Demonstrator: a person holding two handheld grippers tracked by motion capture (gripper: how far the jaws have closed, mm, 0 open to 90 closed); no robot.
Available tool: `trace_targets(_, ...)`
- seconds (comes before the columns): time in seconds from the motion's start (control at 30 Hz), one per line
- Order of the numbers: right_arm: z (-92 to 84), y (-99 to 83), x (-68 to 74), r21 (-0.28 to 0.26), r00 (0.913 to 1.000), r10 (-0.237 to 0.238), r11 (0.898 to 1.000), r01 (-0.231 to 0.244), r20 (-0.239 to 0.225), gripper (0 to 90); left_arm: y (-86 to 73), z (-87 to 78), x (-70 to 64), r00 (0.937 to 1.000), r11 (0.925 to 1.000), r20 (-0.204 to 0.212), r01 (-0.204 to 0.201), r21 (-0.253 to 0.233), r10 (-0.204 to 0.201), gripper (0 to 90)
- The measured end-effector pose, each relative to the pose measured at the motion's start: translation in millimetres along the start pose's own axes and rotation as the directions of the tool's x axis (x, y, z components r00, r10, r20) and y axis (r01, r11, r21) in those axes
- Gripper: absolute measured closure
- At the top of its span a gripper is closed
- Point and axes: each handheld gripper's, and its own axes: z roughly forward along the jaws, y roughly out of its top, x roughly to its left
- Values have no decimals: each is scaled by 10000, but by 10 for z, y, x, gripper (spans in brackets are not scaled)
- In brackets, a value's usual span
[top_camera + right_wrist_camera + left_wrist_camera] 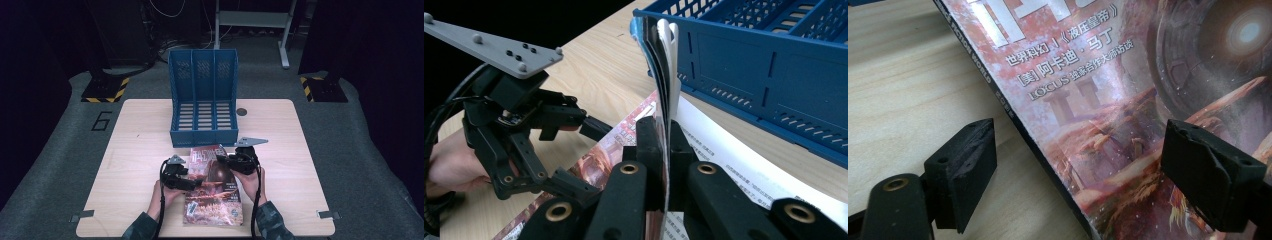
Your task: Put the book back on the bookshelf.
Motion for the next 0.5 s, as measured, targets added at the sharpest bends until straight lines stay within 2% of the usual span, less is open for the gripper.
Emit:
trace_targets(0.07,4,-3,-6,-23,10000,-22,10000,22,-3,895,6,6,4,9999,10000,116,-82,15,81,183)
trace_targets(0.17,19,-20,-13,20,9999,122,9999,-122,0,894,11,17,-8,9998,9999,65,-165,-15,165,228)
trace_targets(0.3,39,-52,-71,-15,9998,204,9998,-204,52,894,6,12,-5,10000,10000,-26,8,-90,-9,272)
trace_targets(0.37,58,-93,-130,83,9987,463,9989,-465,197,893,1,7,-10,9996,9999,-282,9,-128,-13,322)
trace_targets(0.4,73,-109,-154,108,9983,517,9986,-520,269,892,1,7,-10,9996,9999,-282,9,-128,-13,340)
trace_targets(0.5,128,-161,-211,394,9951,800,9958,-823,575,890,-15,6,-38,9971,9997,-741,-179,-193,165,394)
